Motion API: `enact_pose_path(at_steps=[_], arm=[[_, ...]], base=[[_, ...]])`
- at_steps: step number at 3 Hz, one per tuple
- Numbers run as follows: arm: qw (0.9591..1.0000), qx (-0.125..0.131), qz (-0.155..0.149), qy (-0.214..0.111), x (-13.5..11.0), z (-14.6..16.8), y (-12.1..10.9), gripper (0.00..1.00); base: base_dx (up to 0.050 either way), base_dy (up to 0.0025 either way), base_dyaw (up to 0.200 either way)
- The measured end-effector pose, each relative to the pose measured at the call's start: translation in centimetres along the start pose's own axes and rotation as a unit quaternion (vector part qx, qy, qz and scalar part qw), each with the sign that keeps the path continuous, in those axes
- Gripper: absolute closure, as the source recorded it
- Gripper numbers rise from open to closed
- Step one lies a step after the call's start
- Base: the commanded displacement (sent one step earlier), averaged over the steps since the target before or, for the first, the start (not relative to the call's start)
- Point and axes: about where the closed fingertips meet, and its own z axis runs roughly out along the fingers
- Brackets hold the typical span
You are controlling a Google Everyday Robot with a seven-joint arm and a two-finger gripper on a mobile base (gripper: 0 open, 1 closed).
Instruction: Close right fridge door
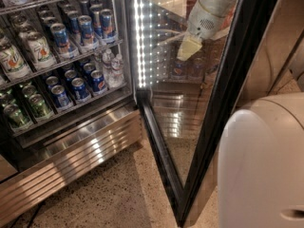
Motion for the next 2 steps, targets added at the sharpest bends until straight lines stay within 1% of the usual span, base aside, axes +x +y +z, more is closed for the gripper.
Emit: enact_pose_path(at_steps=[2], arm=[[1.0000,0.000,0.000,0.000,0.00,0.00,0.00,1.00]], base=[[0.000,0.00026,0.185]])
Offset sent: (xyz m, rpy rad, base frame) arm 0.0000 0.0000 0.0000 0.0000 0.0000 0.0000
